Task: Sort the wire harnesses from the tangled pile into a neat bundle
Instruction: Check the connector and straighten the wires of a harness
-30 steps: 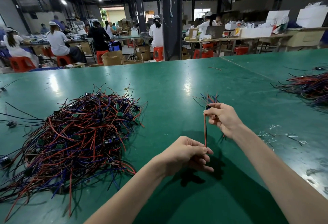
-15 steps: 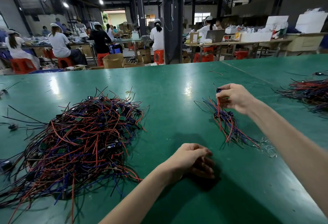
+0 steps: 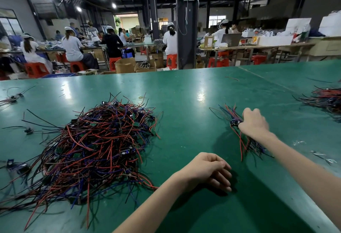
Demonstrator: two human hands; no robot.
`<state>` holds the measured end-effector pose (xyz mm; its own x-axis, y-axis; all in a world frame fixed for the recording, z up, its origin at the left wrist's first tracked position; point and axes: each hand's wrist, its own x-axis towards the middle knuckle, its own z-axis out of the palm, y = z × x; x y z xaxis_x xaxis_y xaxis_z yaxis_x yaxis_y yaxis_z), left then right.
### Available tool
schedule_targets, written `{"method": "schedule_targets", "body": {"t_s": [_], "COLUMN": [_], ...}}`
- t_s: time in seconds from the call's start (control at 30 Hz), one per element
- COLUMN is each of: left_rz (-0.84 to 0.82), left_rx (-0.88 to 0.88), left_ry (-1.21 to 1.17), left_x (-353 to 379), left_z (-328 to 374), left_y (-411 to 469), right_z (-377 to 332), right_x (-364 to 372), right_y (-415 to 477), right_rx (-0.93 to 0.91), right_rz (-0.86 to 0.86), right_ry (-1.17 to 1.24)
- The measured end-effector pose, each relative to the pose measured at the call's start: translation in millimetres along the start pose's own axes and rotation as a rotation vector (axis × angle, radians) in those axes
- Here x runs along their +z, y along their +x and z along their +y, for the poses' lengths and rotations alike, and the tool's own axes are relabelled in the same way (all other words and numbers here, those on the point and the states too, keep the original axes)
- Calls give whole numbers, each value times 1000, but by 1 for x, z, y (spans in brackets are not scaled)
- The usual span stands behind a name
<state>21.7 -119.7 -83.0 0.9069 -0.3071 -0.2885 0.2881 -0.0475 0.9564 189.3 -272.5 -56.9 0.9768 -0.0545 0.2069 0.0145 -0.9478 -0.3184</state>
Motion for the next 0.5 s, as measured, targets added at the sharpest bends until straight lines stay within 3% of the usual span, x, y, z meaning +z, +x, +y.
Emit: {"method": "schedule_targets", "body": {"t_s": [0.1,0.17,0.23,0.33,0.5], "left_rz": [-9,110,324,655,1205], "left_rx": [30,157,302,411,332], "left_ry": [184,528,707,589,927], "left_x": [0,-11,-33,-81,-193], "left_z": [4,15,37,72,102], "left_y": [-3,-5,-10,-25,-61], "right_z": [-18,-30,-39,-44,-48], "right_x": [11,21,31,42,46], "right_y": [-25,-46,-66,-82,-78], "right_rx": [-164,-310,-435,-524,-529], "right_rz": [153,136,65,-23,-18], "right_ry": [-138,-102,-17,11,-15]}}
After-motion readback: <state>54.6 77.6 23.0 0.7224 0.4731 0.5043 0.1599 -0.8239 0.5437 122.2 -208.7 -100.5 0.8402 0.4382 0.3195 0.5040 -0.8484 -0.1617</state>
